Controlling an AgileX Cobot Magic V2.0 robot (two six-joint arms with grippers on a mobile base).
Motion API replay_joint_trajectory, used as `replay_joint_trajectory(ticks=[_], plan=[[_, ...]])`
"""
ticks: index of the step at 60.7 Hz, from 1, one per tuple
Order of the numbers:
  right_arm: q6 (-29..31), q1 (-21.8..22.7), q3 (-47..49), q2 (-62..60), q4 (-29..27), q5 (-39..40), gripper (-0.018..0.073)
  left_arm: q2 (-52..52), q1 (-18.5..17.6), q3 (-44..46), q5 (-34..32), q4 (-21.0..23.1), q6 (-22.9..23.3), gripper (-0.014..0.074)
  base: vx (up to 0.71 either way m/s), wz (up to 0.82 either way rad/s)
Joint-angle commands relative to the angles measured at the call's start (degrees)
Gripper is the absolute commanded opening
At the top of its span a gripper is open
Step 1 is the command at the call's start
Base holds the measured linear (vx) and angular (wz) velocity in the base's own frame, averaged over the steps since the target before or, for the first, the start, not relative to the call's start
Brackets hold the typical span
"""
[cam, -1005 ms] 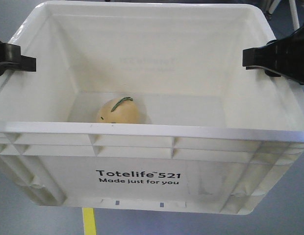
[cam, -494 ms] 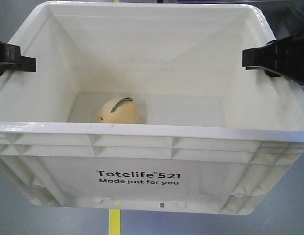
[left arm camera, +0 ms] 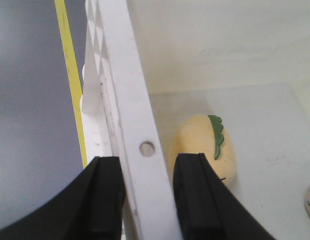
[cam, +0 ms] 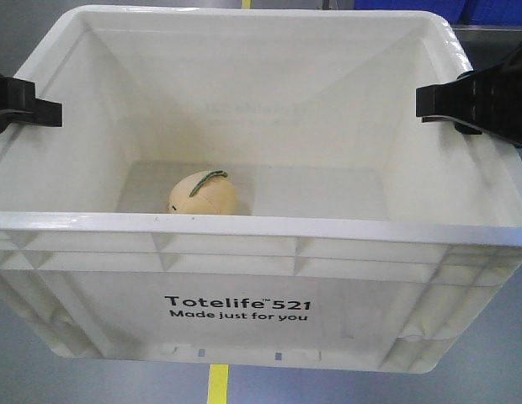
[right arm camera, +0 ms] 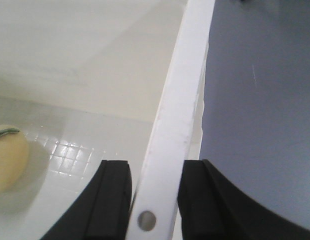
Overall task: Place moving items into box and shelve
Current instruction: 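Hold the crate with both grippers while the base drives away, then keep gripping the crate rims while driving along the aisle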
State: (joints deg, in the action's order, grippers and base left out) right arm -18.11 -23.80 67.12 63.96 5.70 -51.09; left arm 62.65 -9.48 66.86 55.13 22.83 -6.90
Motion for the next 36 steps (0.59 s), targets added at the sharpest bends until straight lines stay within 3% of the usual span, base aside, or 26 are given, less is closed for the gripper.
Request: replay_joint_trajectory(ticks=[1,36], plan=[[-0.7,0.0,2.4,-1.3,1.3,8.1,-0.0006,-2.4,-0.9,3.1,-5.0,9.0,-1.3,-0.0008,0.39,0.09],[-0.7,0.0,2.4,-1.3,1.3,8.1,-0.0006,-2.4,-0.9,3.1,-5.0,9.0,-1.3,-0.0008,0.42,0.18]])
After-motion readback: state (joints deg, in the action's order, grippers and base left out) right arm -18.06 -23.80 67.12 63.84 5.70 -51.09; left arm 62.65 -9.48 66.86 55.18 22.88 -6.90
